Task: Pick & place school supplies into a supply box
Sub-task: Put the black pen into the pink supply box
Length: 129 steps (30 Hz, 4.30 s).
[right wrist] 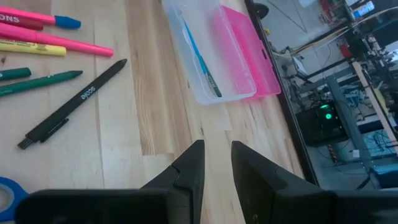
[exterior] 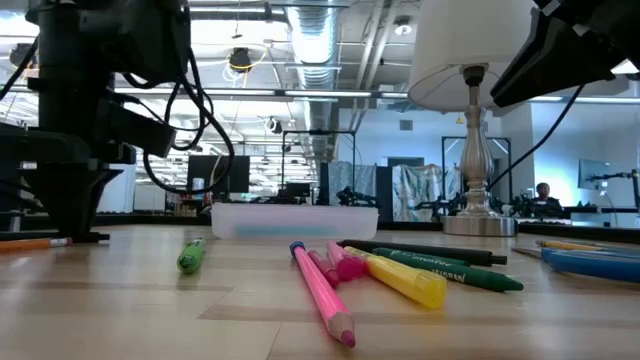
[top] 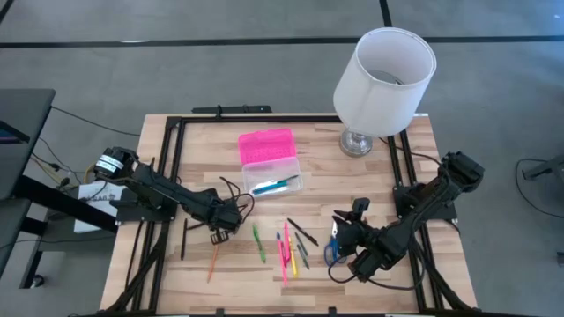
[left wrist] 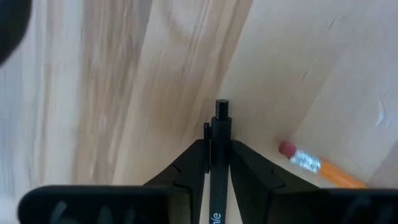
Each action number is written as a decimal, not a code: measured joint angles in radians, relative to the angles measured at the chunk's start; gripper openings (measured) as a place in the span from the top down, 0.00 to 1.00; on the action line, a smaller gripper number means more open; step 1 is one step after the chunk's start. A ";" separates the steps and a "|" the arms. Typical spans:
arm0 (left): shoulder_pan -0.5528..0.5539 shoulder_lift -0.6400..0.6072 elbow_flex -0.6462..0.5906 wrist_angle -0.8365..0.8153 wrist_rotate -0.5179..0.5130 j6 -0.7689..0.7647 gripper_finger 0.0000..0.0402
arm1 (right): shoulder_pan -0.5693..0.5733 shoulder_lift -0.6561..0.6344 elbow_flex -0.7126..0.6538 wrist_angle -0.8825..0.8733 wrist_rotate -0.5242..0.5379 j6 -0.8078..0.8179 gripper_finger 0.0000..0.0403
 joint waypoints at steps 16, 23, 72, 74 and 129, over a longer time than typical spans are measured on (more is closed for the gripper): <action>0.045 0.001 0.005 0.131 -0.046 0.201 0.85 | 0.000 -0.001 0.000 0.000 0.000 -0.002 0.82; 0.056 0.002 0.008 0.118 -0.046 0.174 0.80 | 0.000 -0.001 0.000 0.000 0.000 -0.002 0.82; 0.054 -0.001 0.007 -0.063 0.117 0.170 0.91 | 0.000 -0.001 0.000 0.003 0.000 0.000 0.82; 0.054 -0.001 0.007 -0.059 0.115 0.186 0.91 | 0.000 -0.001 0.000 0.002 0.000 0.000 0.82; 0.056 -0.009 0.007 -0.004 0.087 0.206 0.93 | -0.001 -0.001 0.000 0.002 0.000 -0.001 0.82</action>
